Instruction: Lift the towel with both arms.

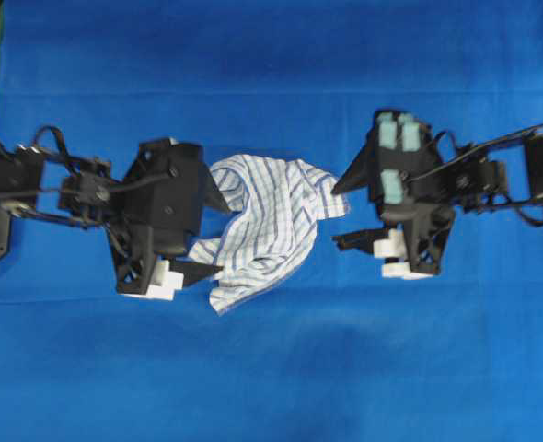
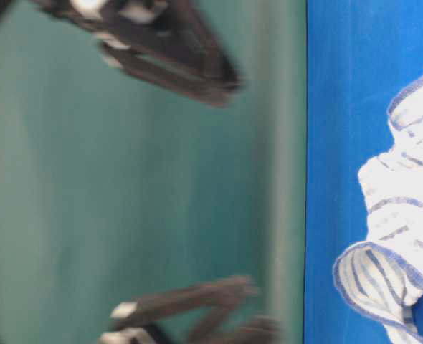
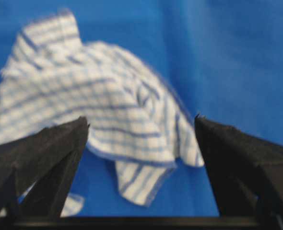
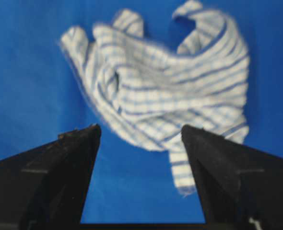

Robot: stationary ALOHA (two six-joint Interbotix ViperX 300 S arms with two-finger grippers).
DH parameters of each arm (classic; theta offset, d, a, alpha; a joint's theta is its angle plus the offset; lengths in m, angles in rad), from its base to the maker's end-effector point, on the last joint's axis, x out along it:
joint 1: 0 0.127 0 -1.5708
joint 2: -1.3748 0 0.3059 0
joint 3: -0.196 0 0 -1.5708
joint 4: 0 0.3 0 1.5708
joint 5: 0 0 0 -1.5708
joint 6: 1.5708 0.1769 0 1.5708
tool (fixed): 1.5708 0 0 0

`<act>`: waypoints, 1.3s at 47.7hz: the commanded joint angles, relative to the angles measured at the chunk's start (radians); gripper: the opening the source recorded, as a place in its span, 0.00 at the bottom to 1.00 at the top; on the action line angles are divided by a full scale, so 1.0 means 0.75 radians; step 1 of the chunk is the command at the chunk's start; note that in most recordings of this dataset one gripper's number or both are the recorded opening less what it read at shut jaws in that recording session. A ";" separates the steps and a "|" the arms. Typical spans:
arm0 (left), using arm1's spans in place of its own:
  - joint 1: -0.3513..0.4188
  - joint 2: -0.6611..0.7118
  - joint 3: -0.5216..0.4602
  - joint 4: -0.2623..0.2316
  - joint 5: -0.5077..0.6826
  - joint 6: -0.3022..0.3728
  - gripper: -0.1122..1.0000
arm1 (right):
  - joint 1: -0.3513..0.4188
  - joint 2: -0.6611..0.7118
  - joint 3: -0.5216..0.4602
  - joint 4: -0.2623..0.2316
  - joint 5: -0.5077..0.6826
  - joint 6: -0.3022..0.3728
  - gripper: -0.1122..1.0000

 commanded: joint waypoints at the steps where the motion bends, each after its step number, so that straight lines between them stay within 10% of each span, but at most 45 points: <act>1: -0.012 0.045 0.033 -0.006 -0.086 0.000 0.91 | 0.006 0.043 0.018 0.004 -0.094 0.004 0.71; 35: -0.051 0.479 0.086 -0.008 -0.358 0.000 0.91 | 0.018 0.530 0.033 0.002 -0.456 0.006 0.71; 62: -0.051 0.513 0.074 -0.008 -0.364 0.002 0.88 | -0.008 0.579 0.004 0.006 -0.491 0.006 0.62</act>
